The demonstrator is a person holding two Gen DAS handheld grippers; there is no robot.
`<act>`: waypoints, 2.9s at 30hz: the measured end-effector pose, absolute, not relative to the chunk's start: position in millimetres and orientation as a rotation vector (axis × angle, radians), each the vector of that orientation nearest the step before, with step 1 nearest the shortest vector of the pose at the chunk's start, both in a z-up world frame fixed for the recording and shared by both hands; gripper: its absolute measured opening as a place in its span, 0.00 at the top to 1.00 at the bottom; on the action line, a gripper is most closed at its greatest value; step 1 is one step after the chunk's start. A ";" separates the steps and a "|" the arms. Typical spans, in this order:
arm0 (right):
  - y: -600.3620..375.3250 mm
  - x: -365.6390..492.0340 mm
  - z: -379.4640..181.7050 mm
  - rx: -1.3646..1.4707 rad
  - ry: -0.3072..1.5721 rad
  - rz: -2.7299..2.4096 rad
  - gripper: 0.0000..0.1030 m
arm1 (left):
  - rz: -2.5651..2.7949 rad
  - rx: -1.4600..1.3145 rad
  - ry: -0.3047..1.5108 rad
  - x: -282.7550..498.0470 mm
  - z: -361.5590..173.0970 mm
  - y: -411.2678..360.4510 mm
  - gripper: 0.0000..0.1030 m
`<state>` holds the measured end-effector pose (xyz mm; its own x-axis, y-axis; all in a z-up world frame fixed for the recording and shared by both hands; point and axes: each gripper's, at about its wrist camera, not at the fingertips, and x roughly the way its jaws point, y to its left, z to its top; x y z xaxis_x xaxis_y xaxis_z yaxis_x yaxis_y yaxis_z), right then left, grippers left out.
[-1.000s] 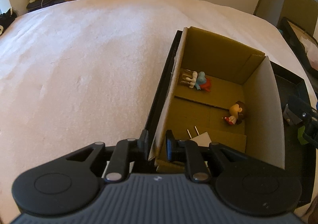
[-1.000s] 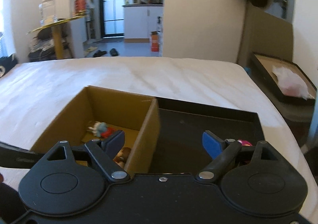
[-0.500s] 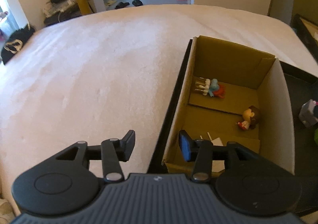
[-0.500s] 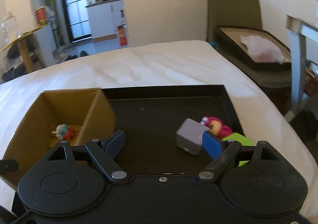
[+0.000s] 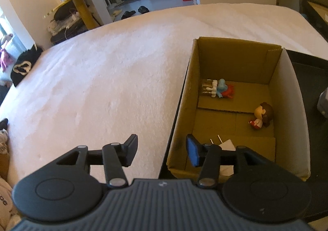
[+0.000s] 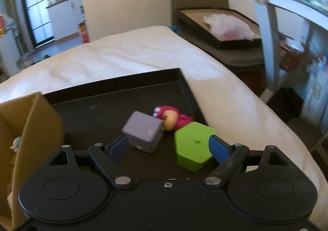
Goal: Organize rigid objects
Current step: 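Move the right gripper to the green hexagonal block and grasp it, then carry the green block into the box and open the right gripper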
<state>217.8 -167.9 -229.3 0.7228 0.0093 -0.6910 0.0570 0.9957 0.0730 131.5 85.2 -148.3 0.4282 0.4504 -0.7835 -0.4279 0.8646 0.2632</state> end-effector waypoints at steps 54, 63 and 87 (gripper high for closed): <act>-148.8 201.8 -188.3 0.054 0.620 0.191 0.49 | 0.518 -0.058 0.938 123.9 -143.2 93.0 0.33; -127.3 193.7 -172.4 0.040 0.579 0.247 0.49 | 0.492 -0.118 0.918 119.4 -143.5 101.1 0.33; -66.2 177.6 -166.3 -0.051 0.530 0.402 0.49 | 0.404 -0.242 0.892 114.4 -153.4 122.0 0.46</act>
<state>177.6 -66.2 -166.3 0.7870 0.3600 -0.5011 -0.3863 0.9208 0.0550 114.4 122.0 -153.4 0.5597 0.2398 -0.7932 -0.4379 0.8983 -0.0374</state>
